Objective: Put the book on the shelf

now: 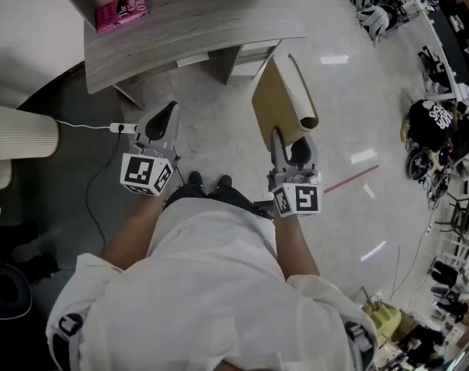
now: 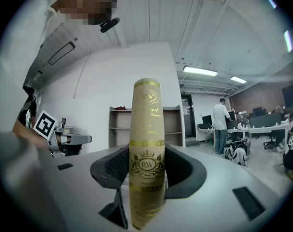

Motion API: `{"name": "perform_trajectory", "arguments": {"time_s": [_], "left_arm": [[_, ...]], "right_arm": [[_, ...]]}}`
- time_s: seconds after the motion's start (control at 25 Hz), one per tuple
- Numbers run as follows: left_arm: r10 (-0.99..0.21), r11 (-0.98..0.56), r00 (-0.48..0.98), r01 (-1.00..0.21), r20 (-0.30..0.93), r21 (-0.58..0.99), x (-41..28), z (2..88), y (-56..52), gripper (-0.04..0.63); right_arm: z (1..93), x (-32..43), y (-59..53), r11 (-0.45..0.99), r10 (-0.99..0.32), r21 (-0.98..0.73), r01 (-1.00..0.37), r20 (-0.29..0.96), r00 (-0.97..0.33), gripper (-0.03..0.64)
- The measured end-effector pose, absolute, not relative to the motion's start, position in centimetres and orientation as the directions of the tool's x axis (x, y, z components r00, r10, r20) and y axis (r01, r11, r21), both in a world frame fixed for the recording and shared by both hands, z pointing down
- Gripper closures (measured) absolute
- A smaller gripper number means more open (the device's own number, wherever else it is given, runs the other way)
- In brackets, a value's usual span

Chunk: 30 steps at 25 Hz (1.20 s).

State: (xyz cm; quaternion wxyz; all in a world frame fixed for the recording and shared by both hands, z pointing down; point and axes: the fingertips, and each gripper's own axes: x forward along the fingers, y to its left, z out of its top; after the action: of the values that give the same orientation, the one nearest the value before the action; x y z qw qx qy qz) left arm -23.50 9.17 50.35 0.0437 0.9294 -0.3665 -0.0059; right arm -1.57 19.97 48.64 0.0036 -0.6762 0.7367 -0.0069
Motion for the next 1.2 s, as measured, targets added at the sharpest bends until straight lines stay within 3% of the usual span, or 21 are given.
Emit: {"name": "perform_trajectory", "arguments": {"time_s": [0.6, 0.96, 1.2], "left_arm": [[-0.630, -0.774, 0.776, -0.630, 0.026, 0.065, -18.1, 48.7, 13.3, 0.583], [-0.620, -0.780, 0.782, -0.623, 0.057, 0.061, -15.2, 49.2, 13.0, 0.583], [-0.549, -0.823, 0.835, -0.548, 0.038, 0.152, -13.7, 49.0, 13.0, 0.583]], "right_arm": [[46.4, 3.4, 23.9, 0.034, -0.995, -0.043, -0.998, -0.093, -0.030, 0.414], [45.9, 6.5, 23.0, 0.074, -0.985, -0.082, -0.994, -0.162, -0.060, 0.414], [45.4, 7.4, 21.7, 0.101, -0.981, -0.097, -0.990, -0.174, -0.083, 0.414]]}}
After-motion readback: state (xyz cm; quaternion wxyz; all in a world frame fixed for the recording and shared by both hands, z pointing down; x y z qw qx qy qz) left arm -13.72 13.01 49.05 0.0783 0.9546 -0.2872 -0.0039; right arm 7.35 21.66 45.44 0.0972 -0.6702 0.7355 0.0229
